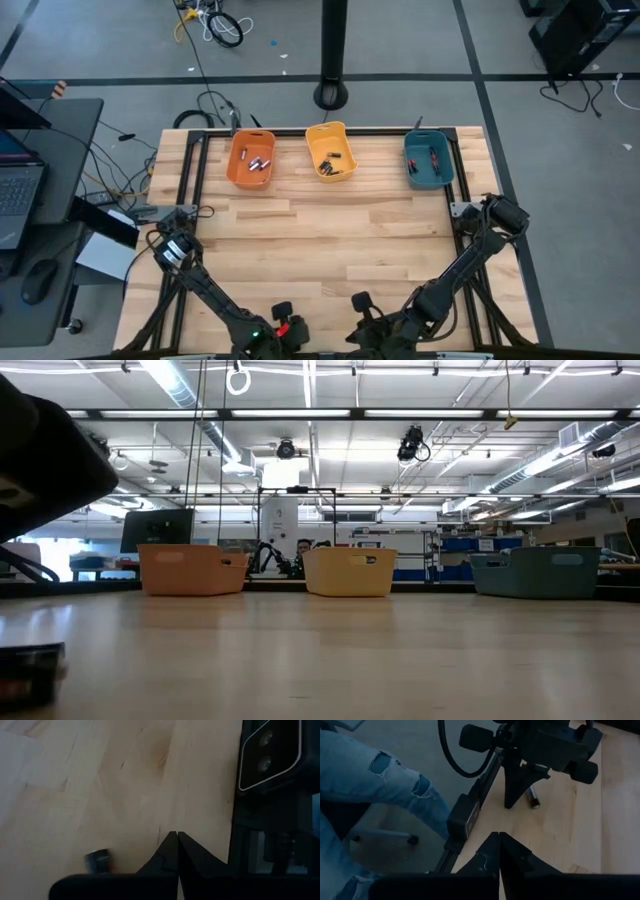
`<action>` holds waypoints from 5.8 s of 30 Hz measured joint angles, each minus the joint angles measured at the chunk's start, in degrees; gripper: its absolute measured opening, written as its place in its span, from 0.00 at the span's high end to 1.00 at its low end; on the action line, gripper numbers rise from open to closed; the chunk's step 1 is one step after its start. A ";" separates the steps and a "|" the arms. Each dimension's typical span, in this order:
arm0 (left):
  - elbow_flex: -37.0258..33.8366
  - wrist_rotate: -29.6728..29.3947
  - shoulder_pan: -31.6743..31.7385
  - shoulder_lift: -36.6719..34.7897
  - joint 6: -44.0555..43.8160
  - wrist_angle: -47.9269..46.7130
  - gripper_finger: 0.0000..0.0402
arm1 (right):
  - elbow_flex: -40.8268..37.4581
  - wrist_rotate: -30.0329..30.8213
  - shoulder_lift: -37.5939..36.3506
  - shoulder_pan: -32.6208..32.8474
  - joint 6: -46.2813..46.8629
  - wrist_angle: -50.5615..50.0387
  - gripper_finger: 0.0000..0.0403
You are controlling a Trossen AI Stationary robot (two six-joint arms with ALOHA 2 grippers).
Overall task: Sort batteries
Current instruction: Put the silver battery into the orange bin, then adjust the yellow bin
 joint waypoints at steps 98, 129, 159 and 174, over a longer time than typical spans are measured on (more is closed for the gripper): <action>-19.36 14.85 21.71 -25.49 31.22 -20.85 0.88 | -0.02 0.50 -0.04 1.39 9.52 -21.09 0.97; -17.57 12.56 82.26 -34.21 35.34 -29.38 0.88 | -21.64 1.95 -1.41 -7.63 12.77 -5.40 0.98; -38.02 11.47 86.93 -32.25 33.66 0.75 0.88 | -22.01 11.92 -18.27 -17.85 -7.03 -2.65 0.98; -36.00 8.26 83.79 -31.91 45.79 0.60 0.72 | -21.97 13.39 -18.75 -24.71 -11.19 -2.63 0.97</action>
